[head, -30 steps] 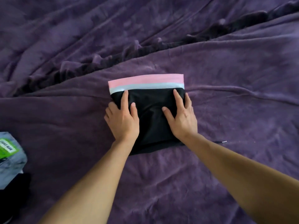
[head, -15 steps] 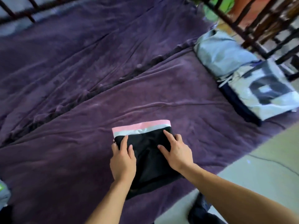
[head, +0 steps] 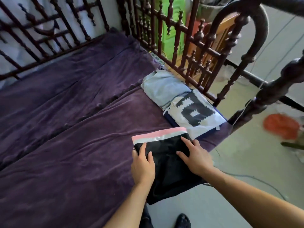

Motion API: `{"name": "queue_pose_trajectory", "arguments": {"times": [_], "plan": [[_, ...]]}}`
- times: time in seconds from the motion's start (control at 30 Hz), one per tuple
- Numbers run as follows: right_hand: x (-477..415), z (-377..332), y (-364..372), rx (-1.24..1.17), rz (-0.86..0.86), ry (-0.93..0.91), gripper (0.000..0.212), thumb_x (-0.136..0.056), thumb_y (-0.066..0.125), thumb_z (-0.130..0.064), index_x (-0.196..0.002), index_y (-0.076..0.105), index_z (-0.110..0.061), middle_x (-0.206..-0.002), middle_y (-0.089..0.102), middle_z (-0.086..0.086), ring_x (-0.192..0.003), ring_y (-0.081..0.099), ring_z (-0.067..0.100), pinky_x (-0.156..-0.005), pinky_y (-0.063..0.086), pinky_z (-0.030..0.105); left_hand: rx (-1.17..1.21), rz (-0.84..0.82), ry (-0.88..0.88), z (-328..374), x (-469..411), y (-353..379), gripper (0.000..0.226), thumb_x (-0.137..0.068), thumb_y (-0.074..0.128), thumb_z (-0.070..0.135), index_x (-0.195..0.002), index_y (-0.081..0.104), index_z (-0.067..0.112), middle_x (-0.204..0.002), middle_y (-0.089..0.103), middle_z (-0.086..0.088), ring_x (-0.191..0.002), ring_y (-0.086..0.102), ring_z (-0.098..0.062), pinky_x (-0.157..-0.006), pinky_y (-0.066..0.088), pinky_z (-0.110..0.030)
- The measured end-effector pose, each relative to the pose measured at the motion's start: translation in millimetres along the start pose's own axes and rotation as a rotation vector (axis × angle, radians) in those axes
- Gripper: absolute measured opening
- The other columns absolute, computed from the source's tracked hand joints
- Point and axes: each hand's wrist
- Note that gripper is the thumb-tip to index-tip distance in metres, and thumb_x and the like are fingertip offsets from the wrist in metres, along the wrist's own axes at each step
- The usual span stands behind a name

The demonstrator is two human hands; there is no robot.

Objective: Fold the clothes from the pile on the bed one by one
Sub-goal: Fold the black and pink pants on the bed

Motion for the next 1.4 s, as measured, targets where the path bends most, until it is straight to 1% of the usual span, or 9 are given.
{"name": "queue_pose_trajectory", "arguments": {"times": [0.3,0.43,0.67,0.87,0.93,1.03,1.13,1.3,1.4], "plan": [[-108,20,-73,0.075,0.061,-0.146,0.067,-0.091,0.046,-0.061,-0.149,0.024,-0.037,-0.133,0.042,0.002,-0.108,0.057,0.027,-0.083,0.050,0.037,0.131,0.033,-0.019,86,-75,21,0.042,-0.097,0.049,0.031,-0.139,0.045,0.030,-0.147,0.039,-0.012,-0.132,0.041,-0.029,-0.101,0.036,-0.035],[-189,14,-110,0.158,0.097,-0.208,0.067,-0.091,0.045,-0.061,-0.149,0.023,-0.038,-0.136,0.042,0.002,-0.115,0.053,0.027,-0.083,0.050,0.038,0.259,0.053,-0.006,128,-136,31,0.043,-0.095,0.049,0.023,-0.138,0.047,0.027,-0.136,0.045,-0.009,-0.120,0.051,-0.028,-0.092,0.040,-0.032],[-320,3,-164,0.282,0.131,-0.282,0.065,-0.092,0.045,-0.059,-0.150,0.023,-0.037,-0.139,0.040,0.007,-0.114,0.054,0.030,-0.079,0.048,0.037,0.401,-0.067,-0.069,192,-237,47,0.062,-0.084,0.049,0.012,-0.142,0.039,0.030,-0.144,0.036,-0.013,-0.133,0.039,-0.027,-0.109,0.036,-0.041],[-437,0,-169,0.288,0.113,-0.373,0.065,-0.092,0.046,-0.058,-0.149,0.024,-0.036,-0.143,0.038,0.010,-0.119,0.051,0.033,-0.084,0.048,0.041,0.378,-0.074,-0.047,217,-320,77,0.071,-0.083,0.056,0.005,-0.145,0.033,0.029,-0.153,0.022,-0.013,-0.131,0.042,-0.020,-0.092,0.037,-0.009],[-472,1,-158,0.283,0.113,-0.412,0.065,-0.092,0.048,-0.055,-0.150,0.026,-0.034,-0.141,0.039,0.010,-0.124,0.046,0.032,-0.089,0.046,0.042,0.331,-0.079,-0.055,214,-353,96,0.073,-0.084,0.055,0.004,-0.147,0.030,0.028,-0.155,0.016,-0.016,-0.139,0.032,-0.023,-0.093,0.033,-0.006],[-508,7,-130,0.310,0.081,-0.381,0.063,-0.094,0.046,-0.053,-0.150,0.024,-0.032,-0.153,0.023,0.009,-0.136,0.030,0.035,-0.095,0.046,0.047,0.079,-0.066,-0.082,204,-388,127,0.073,-0.088,0.059,0.019,-0.150,0.021,0.025,-0.157,0.005,-0.017,-0.143,0.018,-0.031,-0.108,0.030,-0.030],[-514,19,-86,0.348,0.042,-0.433,0.066,-0.093,0.036,-0.060,-0.151,0.024,-0.031,-0.160,0.011,0.013,-0.145,0.015,0.035,-0.111,0.028,0.051,-0.346,-0.037,0.075,188,-396,157,0.073,-0.092,0.051,0.048,-0.152,0.013,0.029,-0.158,-0.005,-0.015,-0.144,0.008,-0.035,-0.108,0.029,-0.046],[-499,46,-27,0.413,-0.056,-0.415,0.073,-0.088,0.011,-0.069,-0.152,0.012,-0.036,-0.162,0.003,0.011,-0.148,0.005,0.034,-0.114,0.019,0.056,-0.525,-0.197,0.095,156,-389,199,0.070,-0.096,0.031,0.056,-0.152,-0.003,0.031,-0.157,-0.018,-0.013,-0.146,0.001,-0.035,-0.110,0.027,-0.046],[-505,50,-23,0.440,-0.093,-0.399,0.070,-0.092,0.018,-0.068,-0.152,0.000,-0.037,-0.162,-0.009,0.009,-0.148,-0.004,0.031,-0.115,0.014,0.054,-0.572,-0.227,0.104,153,-393,205,0.071,-0.097,0.029,0.056,-0.151,-0.007,0.029,-0.157,-0.021,-0.015,-0.146,-0.001,-0.037,-0.110,0.028,-0.046]]}}
Point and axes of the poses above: each hand's wrist, its own x-axis away from the middle knuckle, its own y-axis out of the palm, z = x × y
